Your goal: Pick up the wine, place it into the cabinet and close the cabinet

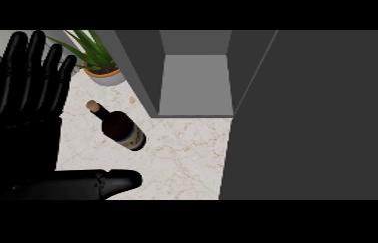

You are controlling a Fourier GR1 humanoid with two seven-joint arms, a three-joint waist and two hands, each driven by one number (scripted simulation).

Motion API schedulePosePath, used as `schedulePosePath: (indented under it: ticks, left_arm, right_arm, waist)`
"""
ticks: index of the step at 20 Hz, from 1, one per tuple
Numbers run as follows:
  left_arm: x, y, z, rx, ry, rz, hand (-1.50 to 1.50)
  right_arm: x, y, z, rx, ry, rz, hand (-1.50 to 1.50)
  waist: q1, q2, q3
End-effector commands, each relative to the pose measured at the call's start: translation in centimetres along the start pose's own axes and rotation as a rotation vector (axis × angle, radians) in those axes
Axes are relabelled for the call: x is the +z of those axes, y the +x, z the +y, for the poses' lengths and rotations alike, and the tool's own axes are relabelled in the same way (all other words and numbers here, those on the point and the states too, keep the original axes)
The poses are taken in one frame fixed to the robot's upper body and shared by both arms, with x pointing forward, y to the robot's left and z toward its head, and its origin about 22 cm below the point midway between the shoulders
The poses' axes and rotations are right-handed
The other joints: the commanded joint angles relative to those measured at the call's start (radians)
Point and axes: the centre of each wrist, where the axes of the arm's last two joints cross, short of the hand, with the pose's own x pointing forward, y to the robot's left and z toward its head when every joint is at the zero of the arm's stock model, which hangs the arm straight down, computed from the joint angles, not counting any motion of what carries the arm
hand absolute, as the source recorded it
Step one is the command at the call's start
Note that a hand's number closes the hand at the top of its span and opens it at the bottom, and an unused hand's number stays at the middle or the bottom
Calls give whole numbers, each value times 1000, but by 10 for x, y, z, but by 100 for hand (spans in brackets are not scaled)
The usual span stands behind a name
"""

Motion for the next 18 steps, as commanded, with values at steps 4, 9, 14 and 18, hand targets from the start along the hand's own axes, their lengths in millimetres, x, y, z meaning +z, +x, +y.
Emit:
schedulePosePath:
  ticks: [4, 9, 14, 18]
  left_arm:
    - [4, 13, -10, 21, 35, 46, -150]
    - [9, 29, -7, 6, 63, 71, -150]
    - [7, 30, 5, -13, 63, 75, -150]
    - [4, 12, 17, -48, 92, 114, -150]
  right_arm:
    - [19, 28, 24, -20, -12, -12, -150]
    - [16, 33, 24, -7, 1, -6, -150]
    - [12, 45, 19, -6, -16, 1, -150]
    - [18, 51, 26, -26, -3, -2, -150]
  waist:
    - [-3, -1, 0]
    - [-1, -1, -1]
    - [0, 0, -1]
    - [-6, -1, -2]
